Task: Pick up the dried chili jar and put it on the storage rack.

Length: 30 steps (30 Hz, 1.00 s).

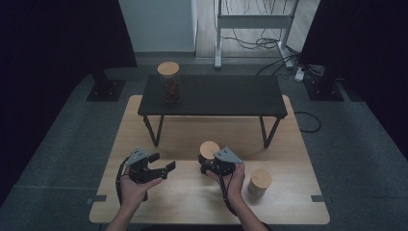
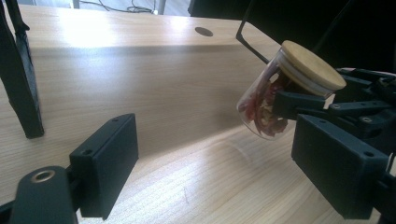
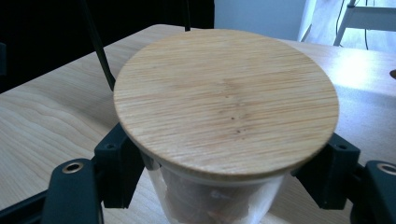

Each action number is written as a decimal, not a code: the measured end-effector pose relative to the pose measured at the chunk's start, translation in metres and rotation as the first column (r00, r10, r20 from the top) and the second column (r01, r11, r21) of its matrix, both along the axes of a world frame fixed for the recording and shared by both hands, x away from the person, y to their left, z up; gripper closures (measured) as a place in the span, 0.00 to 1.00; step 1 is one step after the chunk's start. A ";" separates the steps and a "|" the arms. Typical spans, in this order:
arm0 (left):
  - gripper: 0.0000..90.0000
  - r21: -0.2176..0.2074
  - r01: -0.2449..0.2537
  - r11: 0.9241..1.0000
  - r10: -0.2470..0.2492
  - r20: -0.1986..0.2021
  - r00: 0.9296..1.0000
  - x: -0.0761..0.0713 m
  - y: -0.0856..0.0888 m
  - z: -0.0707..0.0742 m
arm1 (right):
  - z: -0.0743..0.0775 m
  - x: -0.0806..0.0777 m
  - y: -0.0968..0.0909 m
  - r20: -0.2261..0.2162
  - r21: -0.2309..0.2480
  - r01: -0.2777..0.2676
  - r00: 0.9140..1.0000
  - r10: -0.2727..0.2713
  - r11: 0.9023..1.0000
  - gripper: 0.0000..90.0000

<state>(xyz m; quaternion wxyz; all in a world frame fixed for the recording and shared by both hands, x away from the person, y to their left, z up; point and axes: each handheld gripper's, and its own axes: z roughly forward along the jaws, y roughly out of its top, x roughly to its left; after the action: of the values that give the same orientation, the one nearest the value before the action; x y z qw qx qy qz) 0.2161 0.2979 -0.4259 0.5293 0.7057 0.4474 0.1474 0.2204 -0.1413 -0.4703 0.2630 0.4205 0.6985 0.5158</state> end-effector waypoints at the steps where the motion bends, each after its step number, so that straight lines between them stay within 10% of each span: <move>1: 0.16 0.000 0.000 1.000 0.000 0.000 1.000 0.000 0.000 0.000 | 0.001 -0.001 -0.001 0.002 0.002 -0.001 1.000 0.001 1.000 0.28; 30: 0.16 0.003 -0.001 1.000 0.001 -0.001 1.000 0.000 -0.001 0.000 | 0.014 -0.014 -0.008 0.041 0.010 -0.005 0.999 0.004 1.000 0.28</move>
<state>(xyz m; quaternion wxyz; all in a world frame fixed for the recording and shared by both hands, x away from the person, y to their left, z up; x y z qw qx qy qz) 0.2156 0.2970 -0.4262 0.5280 0.7062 0.4478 0.1480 0.2062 -0.1492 -0.4567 0.2738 0.4097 0.6913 0.5285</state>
